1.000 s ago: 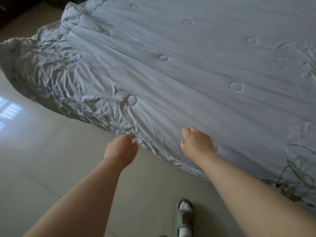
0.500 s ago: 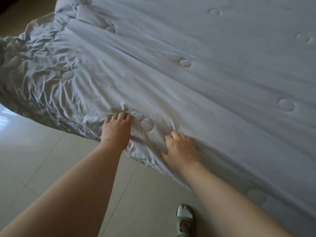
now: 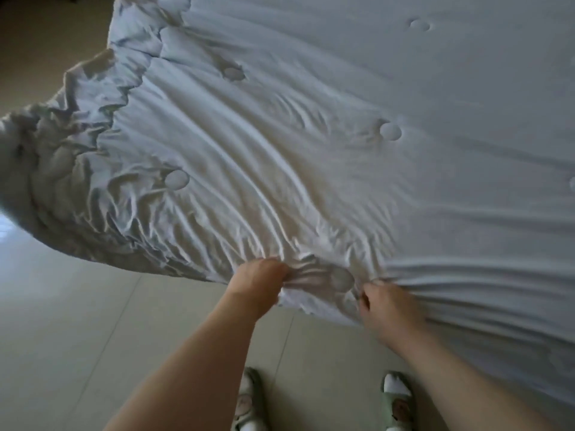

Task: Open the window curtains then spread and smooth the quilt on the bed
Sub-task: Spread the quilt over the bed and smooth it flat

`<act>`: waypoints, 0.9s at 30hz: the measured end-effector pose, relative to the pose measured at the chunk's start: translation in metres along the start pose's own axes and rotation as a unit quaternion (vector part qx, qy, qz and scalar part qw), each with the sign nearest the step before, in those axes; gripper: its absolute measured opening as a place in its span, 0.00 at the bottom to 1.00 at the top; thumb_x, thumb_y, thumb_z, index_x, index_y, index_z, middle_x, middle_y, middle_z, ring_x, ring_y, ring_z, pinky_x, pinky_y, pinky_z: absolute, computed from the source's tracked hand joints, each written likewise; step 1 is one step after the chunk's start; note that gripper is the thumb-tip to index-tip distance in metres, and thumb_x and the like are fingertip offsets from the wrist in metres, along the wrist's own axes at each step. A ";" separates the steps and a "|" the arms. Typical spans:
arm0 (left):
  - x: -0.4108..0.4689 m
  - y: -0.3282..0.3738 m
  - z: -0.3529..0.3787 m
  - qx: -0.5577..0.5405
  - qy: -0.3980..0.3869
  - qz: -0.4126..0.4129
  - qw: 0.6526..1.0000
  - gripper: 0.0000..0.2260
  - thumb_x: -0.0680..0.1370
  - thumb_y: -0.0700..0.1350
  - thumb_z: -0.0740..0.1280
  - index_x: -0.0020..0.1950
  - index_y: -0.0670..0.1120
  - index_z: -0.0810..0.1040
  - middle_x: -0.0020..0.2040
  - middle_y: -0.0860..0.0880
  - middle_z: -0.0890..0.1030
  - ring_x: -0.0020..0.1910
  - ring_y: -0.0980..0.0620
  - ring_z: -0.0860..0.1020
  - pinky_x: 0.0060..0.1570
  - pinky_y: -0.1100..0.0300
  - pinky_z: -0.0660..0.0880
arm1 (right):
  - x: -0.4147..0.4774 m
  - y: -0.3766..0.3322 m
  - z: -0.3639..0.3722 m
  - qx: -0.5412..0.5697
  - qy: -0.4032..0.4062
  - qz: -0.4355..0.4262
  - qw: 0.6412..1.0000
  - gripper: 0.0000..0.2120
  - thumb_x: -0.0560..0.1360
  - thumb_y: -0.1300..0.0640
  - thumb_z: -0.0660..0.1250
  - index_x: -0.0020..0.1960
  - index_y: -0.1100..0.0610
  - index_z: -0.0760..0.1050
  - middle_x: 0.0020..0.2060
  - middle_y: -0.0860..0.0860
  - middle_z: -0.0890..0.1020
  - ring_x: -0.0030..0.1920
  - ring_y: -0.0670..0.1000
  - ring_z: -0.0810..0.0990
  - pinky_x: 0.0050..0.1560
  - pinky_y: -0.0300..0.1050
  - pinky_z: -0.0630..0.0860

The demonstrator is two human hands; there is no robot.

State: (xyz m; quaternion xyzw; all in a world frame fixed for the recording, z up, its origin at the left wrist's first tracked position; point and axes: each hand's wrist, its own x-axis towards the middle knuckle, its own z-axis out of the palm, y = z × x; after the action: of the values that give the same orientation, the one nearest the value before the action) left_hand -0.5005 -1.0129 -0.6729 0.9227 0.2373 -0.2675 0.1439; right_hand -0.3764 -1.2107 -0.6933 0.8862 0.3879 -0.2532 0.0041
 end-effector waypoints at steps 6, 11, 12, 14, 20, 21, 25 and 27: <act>-0.012 -0.115 -0.017 0.094 0.143 -0.051 0.984 0.20 0.75 0.43 0.65 0.67 0.50 0.68 0.62 0.48 0.71 0.62 0.46 0.71 0.59 0.52 0.69 | 0.026 -0.100 -0.004 0.054 0.091 -0.048 0.993 0.12 0.66 0.49 0.68 0.46 0.54 0.77 0.43 0.52 0.79 0.42 0.58 0.80 0.42 0.48 0.77; -0.004 -0.214 -0.029 0.147 0.159 -0.133 0.967 0.29 0.71 0.46 0.72 0.69 0.46 0.66 0.63 0.44 0.70 0.61 0.42 0.72 0.60 0.47 0.70 | 0.063 -0.176 -0.002 0.002 0.108 -0.080 0.991 0.20 0.63 0.48 0.74 0.51 0.57 0.77 0.47 0.54 0.79 0.48 0.58 0.78 0.49 0.50 0.76; 0.001 -0.226 -0.031 0.145 0.167 -0.135 0.966 0.26 0.71 0.45 0.72 0.67 0.45 0.68 0.61 0.44 0.72 0.60 0.42 0.74 0.59 0.47 0.71 | 0.070 -0.188 -0.001 -0.010 0.113 -0.075 0.991 0.20 0.62 0.49 0.75 0.49 0.57 0.77 0.45 0.54 0.79 0.46 0.58 0.79 0.48 0.50 0.76; 0.011 -0.242 -0.038 0.139 0.167 -0.121 0.968 0.16 0.74 0.41 0.67 0.62 0.45 0.72 0.57 0.44 0.75 0.57 0.42 0.76 0.56 0.49 0.72 | 0.085 -0.208 0.002 -0.019 0.125 -0.064 0.990 0.15 0.62 0.54 0.76 0.45 0.58 0.78 0.41 0.55 0.80 0.43 0.59 0.80 0.44 0.49 0.76; 0.012 -0.263 -0.038 0.095 0.055 -0.115 0.987 0.12 0.79 0.40 0.59 0.58 0.46 0.77 0.56 0.44 0.79 0.56 0.40 0.78 0.54 0.51 0.73 | 0.098 -0.239 0.002 -0.004 0.041 -0.034 0.999 0.11 0.75 0.59 0.59 0.52 0.55 0.79 0.50 0.54 0.81 0.52 0.59 0.80 0.46 0.47 0.74; 0.007 -0.266 -0.036 0.090 0.031 -0.117 0.989 0.12 0.79 0.41 0.58 0.59 0.47 0.77 0.58 0.44 0.79 0.58 0.41 0.78 0.55 0.51 0.73 | 0.094 -0.244 0.002 -0.018 0.015 -0.053 0.998 0.12 0.76 0.58 0.58 0.53 0.55 0.78 0.51 0.54 0.81 0.53 0.59 0.79 0.47 0.47 0.74; -0.005 -0.275 -0.039 0.038 0.013 -0.110 0.993 0.11 0.78 0.41 0.59 0.58 0.49 0.76 0.57 0.46 0.79 0.58 0.43 0.77 0.56 0.52 0.73 | 0.095 -0.249 -0.009 -0.017 -0.027 -0.077 0.997 0.12 0.76 0.58 0.58 0.54 0.54 0.77 0.53 0.54 0.80 0.55 0.58 0.78 0.50 0.48 0.73; -0.008 -0.283 -0.049 0.020 0.038 -0.118 0.992 0.13 0.77 0.43 0.60 0.60 0.50 0.74 0.58 0.48 0.77 0.58 0.44 0.77 0.55 0.52 0.74 | 0.108 -0.257 -0.023 0.021 -0.005 -0.082 0.996 0.10 0.75 0.55 0.60 0.53 0.55 0.77 0.52 0.53 0.80 0.54 0.58 0.78 0.49 0.47 0.72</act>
State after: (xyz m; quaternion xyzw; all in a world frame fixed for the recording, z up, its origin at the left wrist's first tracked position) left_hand -0.6310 -0.7568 -0.6676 0.9006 0.3444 -0.2517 0.0840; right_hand -0.4815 -0.9519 -0.6732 0.8502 0.4537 -0.2651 -0.0339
